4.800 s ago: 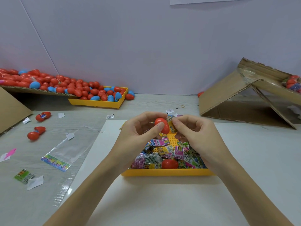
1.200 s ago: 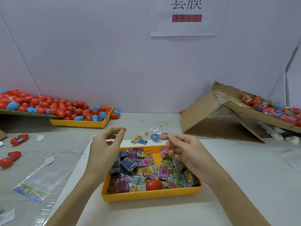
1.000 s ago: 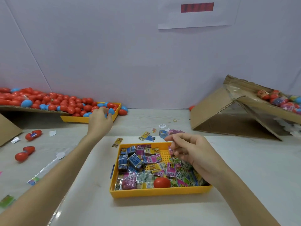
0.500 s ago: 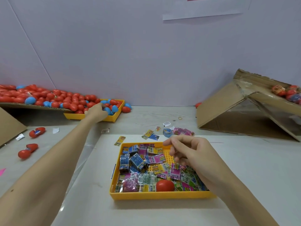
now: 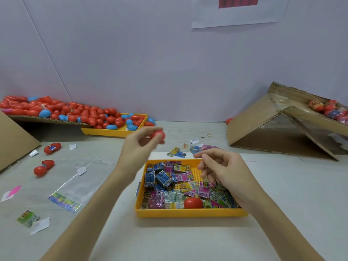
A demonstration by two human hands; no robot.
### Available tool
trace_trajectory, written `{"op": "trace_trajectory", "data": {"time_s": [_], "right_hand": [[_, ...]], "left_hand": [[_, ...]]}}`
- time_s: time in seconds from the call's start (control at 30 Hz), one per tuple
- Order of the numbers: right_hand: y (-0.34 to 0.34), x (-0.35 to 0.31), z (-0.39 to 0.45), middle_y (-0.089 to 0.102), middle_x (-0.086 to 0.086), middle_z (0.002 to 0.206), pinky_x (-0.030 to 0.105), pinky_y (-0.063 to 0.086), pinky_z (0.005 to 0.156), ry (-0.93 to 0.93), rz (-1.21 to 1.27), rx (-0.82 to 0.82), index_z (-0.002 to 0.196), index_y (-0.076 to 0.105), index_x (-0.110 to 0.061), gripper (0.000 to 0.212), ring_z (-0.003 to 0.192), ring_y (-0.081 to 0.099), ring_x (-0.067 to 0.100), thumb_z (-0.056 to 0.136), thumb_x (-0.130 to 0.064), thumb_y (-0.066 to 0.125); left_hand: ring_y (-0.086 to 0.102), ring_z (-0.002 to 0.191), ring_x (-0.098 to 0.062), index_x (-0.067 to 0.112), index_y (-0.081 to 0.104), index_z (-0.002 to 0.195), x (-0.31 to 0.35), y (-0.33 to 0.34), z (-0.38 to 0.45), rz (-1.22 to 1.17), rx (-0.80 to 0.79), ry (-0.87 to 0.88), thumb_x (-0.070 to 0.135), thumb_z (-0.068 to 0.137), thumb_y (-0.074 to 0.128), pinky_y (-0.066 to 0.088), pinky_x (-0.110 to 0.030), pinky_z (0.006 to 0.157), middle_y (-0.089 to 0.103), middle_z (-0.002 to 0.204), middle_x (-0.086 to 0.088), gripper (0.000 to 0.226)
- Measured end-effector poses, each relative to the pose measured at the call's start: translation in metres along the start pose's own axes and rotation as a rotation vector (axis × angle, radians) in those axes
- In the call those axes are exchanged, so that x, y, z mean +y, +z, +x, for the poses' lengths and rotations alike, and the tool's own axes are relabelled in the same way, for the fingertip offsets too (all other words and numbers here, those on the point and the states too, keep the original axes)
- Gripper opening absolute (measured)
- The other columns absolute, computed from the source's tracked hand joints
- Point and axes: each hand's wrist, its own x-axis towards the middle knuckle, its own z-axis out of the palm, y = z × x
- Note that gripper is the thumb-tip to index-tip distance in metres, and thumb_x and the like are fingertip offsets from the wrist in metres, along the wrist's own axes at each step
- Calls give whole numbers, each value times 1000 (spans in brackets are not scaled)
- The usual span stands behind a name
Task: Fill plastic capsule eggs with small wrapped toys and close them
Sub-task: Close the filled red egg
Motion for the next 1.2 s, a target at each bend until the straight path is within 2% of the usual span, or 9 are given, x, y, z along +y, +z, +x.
{"op": "trace_trajectory", "data": {"time_s": [0.07, 0.23, 0.33, 0.5, 0.63, 0.77, 0.9, 1.03, 1.2], "right_hand": [[4, 0, -1, 78, 6, 87, 24, 57, 59, -18, -30, 3, 111, 76, -13, 20, 75, 74, 19, 104, -10, 58], [13, 0, -3, 80, 5, 105, 24, 62, 77, 25, 138, -125, 123, 72, -15, 25, 98, 78, 22, 99, -21, 65], [13, 1, -4, 79, 10, 109, 26, 61, 83, 61, 253, -139, 124, 72, -15, 31, 103, 77, 26, 94, -23, 70], [17, 4, -4, 79, 10, 111, 28, 62, 83, 107, 285, -129, 126, 70, -16, 33, 106, 75, 28, 95, -25, 70], [18, 1, -4, 77, 7, 120, 28, 62, 85, 111, 386, -169, 133, 64, -17, 34, 112, 74, 25, 99, -18, 64], [19, -2, -4, 74, 10, 125, 28, 59, 91, 63, 504, -203, 133, 64, -11, 40, 118, 71, 25, 94, -15, 68], [25, 1, -5, 77, 4, 117, 27, 57, 97, 11, 377, -83, 125, 70, -12, 41, 113, 73, 20, 87, -28, 74], [30, 3, -4, 79, -7, 100, 20, 58, 89, -95, 93, 127, 107, 73, -20, 34, 98, 75, 9, 79, -35, 82], [38, 3, -5, 77, -11, 97, 19, 57, 81, -145, -53, 54, 109, 73, -26, 32, 93, 73, 5, 88, -50, 66]], "left_hand": [[72, 105, -11, 28, 70, 124, 8, 11, -25, -13, -147, 30, 20, 97, 71, 57, -23, 85, 77, 111, 7, 28], [64, 120, -20, 17, 71, 121, 12, 27, -45, 108, -345, 247, 7, 93, 74, 57, -30, 94, 67, 126, 4, 31], [62, 120, -21, 18, 73, 122, 11, 30, -48, 142, -303, 312, 14, 87, 81, 57, -27, 92, 60, 126, 1, 36], [69, 106, -16, 21, 66, 128, 10, 35, -53, 148, -136, 315, 25, 82, 86, 56, -24, 89, 70, 111, 9, 50], [63, 123, -7, 20, 61, 136, 12, 33, -53, 125, -116, 290, 21, 87, 81, 48, -16, 98, 71, 125, 13, 53], [60, 128, -12, 23, 62, 138, 14, 33, -54, 125, -120, 305, 24, 92, 72, 46, -18, 104, 68, 128, 6, 47], [59, 124, -12, 24, 62, 139, 15, 34, -54, 179, -143, 338, 25, 95, 64, 49, -21, 102, 67, 126, 2, 44], [60, 124, -15, 20, 64, 138, 16, 24, -50, 275, -204, 388, 26, 93, 72, 53, -27, 100, 67, 131, 7, 46], [72, 96, -16, 12, 67, 121, 12, 22, -48, 237, -170, 336, 25, 82, 84, 60, -27, 83, 71, 110, 3, 45]]}}
